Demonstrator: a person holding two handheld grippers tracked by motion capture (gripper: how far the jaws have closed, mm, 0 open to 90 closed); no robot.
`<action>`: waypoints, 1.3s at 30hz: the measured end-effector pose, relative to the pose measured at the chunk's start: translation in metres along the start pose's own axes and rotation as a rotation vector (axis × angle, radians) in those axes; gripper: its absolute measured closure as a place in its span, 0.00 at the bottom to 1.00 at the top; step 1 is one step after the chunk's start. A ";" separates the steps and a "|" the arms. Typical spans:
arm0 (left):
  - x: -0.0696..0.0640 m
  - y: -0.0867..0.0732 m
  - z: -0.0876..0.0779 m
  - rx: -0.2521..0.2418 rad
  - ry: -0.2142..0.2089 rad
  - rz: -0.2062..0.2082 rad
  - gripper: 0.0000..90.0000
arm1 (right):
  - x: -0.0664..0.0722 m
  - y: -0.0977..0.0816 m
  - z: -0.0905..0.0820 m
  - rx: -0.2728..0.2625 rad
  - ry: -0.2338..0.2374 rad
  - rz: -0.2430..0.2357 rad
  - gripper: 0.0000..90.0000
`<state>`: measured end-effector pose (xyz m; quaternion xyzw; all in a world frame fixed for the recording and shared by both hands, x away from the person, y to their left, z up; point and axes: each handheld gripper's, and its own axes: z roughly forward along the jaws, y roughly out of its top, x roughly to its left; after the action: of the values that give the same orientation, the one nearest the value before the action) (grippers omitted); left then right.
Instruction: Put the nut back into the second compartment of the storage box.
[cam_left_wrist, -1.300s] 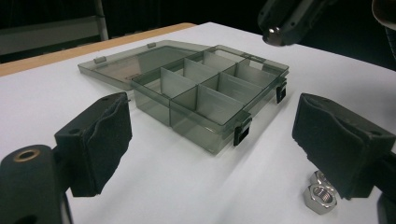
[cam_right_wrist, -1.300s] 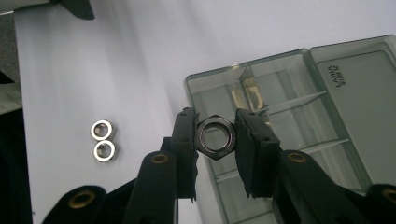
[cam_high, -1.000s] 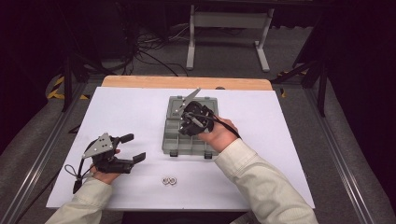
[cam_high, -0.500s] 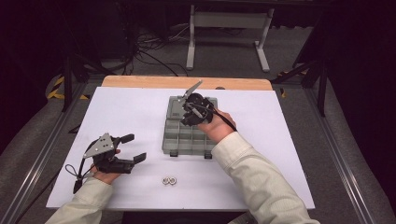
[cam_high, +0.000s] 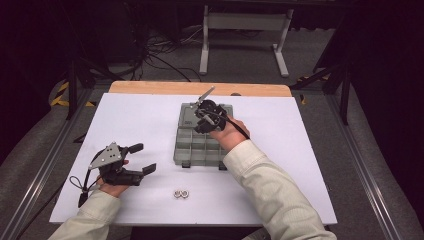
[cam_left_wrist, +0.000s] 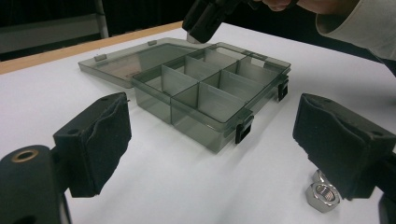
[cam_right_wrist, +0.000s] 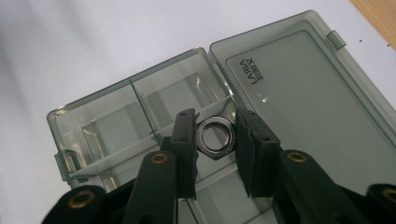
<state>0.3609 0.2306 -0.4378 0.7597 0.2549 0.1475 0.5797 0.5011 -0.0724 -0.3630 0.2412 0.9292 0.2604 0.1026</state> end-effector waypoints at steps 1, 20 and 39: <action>0.000 0.000 0.000 0.000 0.001 0.000 0.14 | 0.000 -0.001 0.001 0.003 0.002 0.000 0.78; 0.001 0.000 0.000 -0.005 0.003 0.006 0.13 | -0.001 -0.010 0.027 0.072 0.014 0.015 0.78; 0.000 0.000 -0.001 -0.005 0.003 -0.002 0.13 | 0.001 -0.014 0.041 0.110 0.019 0.007 0.77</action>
<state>0.3607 0.2312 -0.4375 0.7577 0.2562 0.1489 0.5814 0.5074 -0.0648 -0.4048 0.2474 0.9422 0.2117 0.0795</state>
